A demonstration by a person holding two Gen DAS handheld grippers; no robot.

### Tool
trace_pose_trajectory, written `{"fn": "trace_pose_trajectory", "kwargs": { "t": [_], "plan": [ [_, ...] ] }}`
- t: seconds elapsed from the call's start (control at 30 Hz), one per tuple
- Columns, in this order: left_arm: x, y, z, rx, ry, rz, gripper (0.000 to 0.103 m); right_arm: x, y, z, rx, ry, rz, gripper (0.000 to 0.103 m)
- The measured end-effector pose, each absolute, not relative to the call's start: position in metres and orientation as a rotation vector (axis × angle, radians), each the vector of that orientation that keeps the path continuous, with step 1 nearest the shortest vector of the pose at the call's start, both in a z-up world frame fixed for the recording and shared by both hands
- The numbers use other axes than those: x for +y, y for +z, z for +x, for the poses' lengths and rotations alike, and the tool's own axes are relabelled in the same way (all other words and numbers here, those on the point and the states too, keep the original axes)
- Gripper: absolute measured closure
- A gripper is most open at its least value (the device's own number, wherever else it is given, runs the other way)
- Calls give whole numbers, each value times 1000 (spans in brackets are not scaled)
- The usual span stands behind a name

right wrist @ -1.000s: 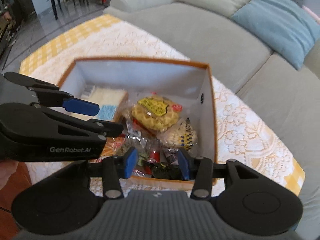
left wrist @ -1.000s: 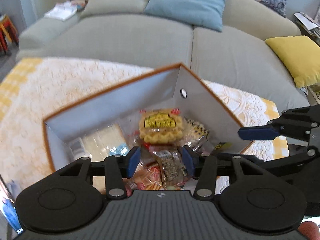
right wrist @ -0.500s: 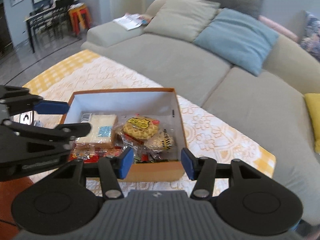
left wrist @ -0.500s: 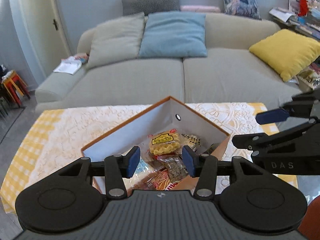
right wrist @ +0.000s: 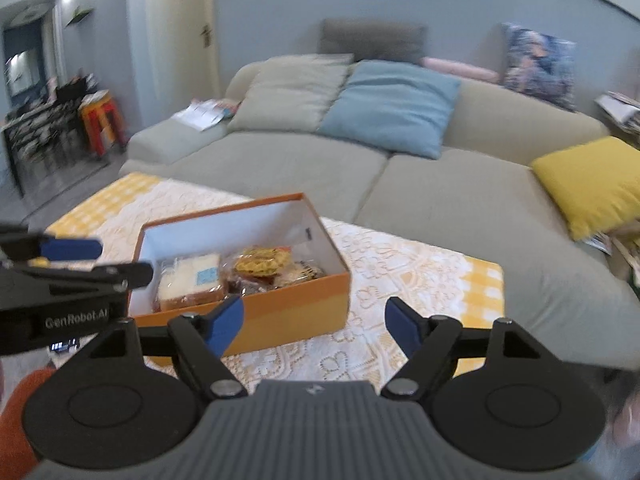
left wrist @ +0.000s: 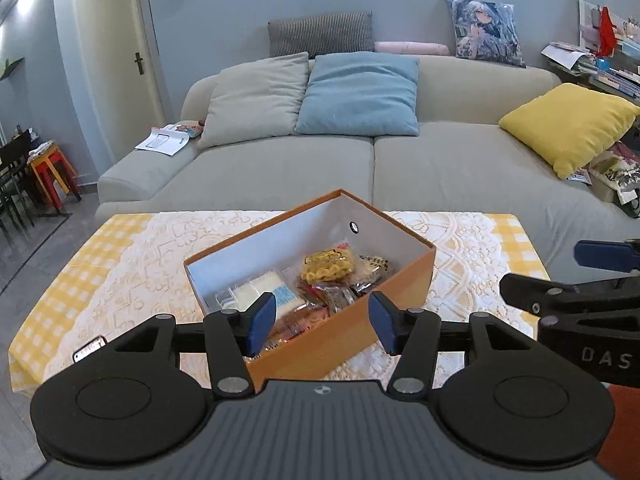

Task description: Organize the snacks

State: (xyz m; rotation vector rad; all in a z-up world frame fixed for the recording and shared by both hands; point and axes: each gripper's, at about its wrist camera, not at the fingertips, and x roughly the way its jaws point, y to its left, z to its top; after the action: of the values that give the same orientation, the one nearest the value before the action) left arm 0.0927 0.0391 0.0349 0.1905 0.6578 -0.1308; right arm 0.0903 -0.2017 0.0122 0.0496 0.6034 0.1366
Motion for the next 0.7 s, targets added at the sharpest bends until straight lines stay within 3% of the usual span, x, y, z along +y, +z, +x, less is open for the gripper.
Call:
{"fn": "trace_pose_trajectory", "kwargs": {
  "t": [0.7],
  "plan": [
    [31, -14, 92, 797, -120, 186, 40, -204, -37, 84, 661, 107, 67, 26]
  ]
}}
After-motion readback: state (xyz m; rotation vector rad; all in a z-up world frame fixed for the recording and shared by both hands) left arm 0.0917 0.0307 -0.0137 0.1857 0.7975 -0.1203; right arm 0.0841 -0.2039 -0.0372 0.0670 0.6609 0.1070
